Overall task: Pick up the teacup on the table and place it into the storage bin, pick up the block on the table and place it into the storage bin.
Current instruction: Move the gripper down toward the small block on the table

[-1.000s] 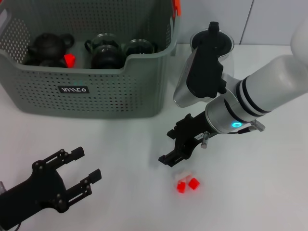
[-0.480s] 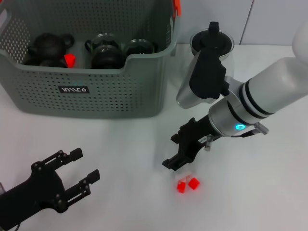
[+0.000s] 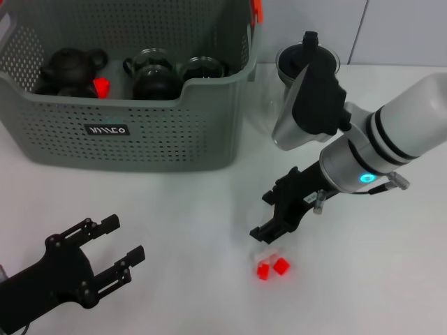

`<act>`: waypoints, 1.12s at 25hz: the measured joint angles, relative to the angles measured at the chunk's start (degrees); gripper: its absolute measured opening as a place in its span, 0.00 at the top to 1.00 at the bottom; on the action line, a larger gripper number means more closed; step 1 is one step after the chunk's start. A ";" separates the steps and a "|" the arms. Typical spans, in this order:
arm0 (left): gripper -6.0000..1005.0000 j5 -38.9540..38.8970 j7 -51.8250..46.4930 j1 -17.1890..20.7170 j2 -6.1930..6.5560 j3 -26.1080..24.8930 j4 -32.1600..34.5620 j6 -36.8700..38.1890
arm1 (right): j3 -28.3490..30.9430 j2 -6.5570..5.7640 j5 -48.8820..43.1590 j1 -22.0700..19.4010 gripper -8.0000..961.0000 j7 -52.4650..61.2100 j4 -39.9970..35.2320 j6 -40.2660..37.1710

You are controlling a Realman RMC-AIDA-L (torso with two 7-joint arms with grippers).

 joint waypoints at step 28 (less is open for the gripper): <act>0.33 -0.05 -0.16 -0.23 -0.09 0.00 0.00 -0.35 | 0.45 0.66 -5.60 -2.51 0.29 5.82 -2.76 1.92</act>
